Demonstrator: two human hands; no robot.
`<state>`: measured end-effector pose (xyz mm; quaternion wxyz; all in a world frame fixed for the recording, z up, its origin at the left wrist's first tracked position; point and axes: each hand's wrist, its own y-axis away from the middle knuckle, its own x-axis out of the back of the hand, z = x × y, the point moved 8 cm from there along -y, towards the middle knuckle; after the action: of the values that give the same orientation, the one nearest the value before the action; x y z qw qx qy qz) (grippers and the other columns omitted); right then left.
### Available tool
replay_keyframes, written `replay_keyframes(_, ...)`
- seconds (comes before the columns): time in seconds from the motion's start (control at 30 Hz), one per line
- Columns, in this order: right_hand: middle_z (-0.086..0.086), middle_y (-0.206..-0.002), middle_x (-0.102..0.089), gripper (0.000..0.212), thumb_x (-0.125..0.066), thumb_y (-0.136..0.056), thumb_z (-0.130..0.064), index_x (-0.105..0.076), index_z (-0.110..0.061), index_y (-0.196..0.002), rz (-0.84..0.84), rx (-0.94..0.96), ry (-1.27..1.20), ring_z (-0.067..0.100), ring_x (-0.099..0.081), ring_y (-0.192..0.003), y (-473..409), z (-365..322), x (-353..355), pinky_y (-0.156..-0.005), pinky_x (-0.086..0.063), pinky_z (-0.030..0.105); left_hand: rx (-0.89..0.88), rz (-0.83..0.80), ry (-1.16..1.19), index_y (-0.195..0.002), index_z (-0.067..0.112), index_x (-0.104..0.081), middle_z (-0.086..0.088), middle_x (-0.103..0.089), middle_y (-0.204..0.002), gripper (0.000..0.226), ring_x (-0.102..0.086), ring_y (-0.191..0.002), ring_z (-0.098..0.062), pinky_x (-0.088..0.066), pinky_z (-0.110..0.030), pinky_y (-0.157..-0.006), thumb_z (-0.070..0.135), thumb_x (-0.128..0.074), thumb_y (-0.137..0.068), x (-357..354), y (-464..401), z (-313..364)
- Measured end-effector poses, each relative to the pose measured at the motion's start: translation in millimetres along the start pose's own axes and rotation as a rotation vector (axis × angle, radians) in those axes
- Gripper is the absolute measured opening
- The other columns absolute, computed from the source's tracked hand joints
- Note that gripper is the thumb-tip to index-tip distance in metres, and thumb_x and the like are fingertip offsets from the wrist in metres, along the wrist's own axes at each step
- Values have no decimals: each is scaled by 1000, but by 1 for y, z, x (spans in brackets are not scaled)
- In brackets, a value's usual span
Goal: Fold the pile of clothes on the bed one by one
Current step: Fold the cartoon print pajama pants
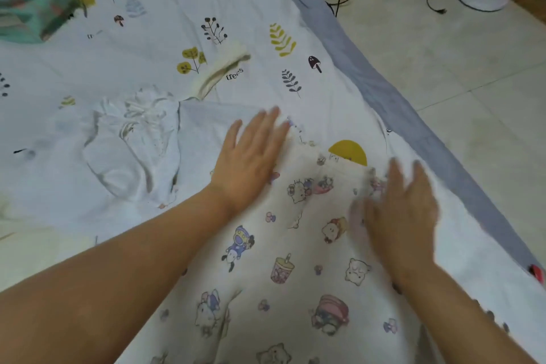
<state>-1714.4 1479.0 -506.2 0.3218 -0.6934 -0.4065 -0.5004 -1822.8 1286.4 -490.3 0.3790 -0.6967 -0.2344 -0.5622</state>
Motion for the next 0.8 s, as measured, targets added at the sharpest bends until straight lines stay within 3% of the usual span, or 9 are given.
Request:
replay_keyframes(0.07, 21, -154, -16, 70, -59, -87, -29, -26, -14, -147, -161, 232, 87, 35, -14, -143, 20, -33, -36, -113, -8, 48, -95, -216, -33, -142, 15, -37, -12, -31, -150, 66, -33, -137, -31, -26, -51, -109, 36, -59, -84, -29, 27, 2)
replay_keyframes(0.1, 16, -157, -6, 70, -51, -91, -37, -17, -19, -149, -257, 297, 146, 32, -5, -145, 26, -38, -54, -113, -2, 47, -43, -373, -13, -148, 20, -21, -9, -16, -156, 68, -18, -143, -29, -15, -49, -113, 45, -47, -90, -48, 40, -9)
replay_keyframes(0.17, 3, -157, 17, 67, -26, -96, -52, 7, -28, -149, -452, 240, 224, 26, 15, -144, 27, -24, -83, -114, 5, 49, 139, -605, 36, -148, 29, 7, 0, 11, -158, 67, 8, -145, -22, 4, -45, -115, 58, -20, -94, -75, 60, -42)
replay_keyframes(0.23, -5, -155, 23, 66, -16, -95, -57, 17, -31, -146, -576, 153, 269, 24, 20, -142, 23, -7, -97, -114, 5, 52, 168, -663, 49, -147, 32, 11, 2, 15, -157, 66, 12, -144, -19, 7, -45, -115, 59, -14, -93, -85, 64, -53)
replay_keyframes(0.33, -1, -158, 13, 66, -24, -96, -52, 6, -26, -149, -613, 126, 291, 28, 9, -144, 20, -13, -93, -114, -5, 52, 190, -567, 150, -148, 24, -15, -4, -10, -157, 59, -8, -144, -24, -2, -48, -115, 49, -28, -96, -66, 60, -48)
replay_keyframes(0.4, 9, -154, -15, 57, -35, -96, -42, -21, -17, -145, -522, 126, 271, 31, -14, -141, 18, -31, -78, -112, -20, 49, 264, -406, 242, -133, 17, -43, -7, -42, -139, 43, -35, -130, -27, -18, -43, -109, 36, -40, -93, -38, 62, -49)
replay_keyframes(0.47, 12, -137, -39, 43, -43, -93, -30, -41, -13, -133, -407, 153, 181, 30, -33, -128, 21, -53, -61, -105, -30, 43, 324, -285, 303, -117, 13, -57, -5, -55, -120, 31, -49, -111, -25, -28, -35, -94, 26, -45, -91, -13, 76, -52)
replay_keyframes(0.6, 11, -127, -49, 36, -47, -93, -18, -50, -10, -128, -367, 308, -35, 28, -41, -117, 57, -113, -45, -94, -33, 36, 424, -210, 411, -105, 11, -64, -6, -62, -103, 25, -54, -91, -24, -35, -32, -78, 15, -46, -89, 24, 134, -59)
replay_keyframes(0.8, 0, -125, -50, 36, -39, -95, -20, -47, -20, -130, -535, 699, -24, 17, -45, -112, 157, -208, -63, -94, -37, 25, 628, -301, 337, -104, 8, -65, -9, -60, -99, 24, -56, -90, -29, -35, -32, -75, 9, -53, -82, 55, 258, -87)
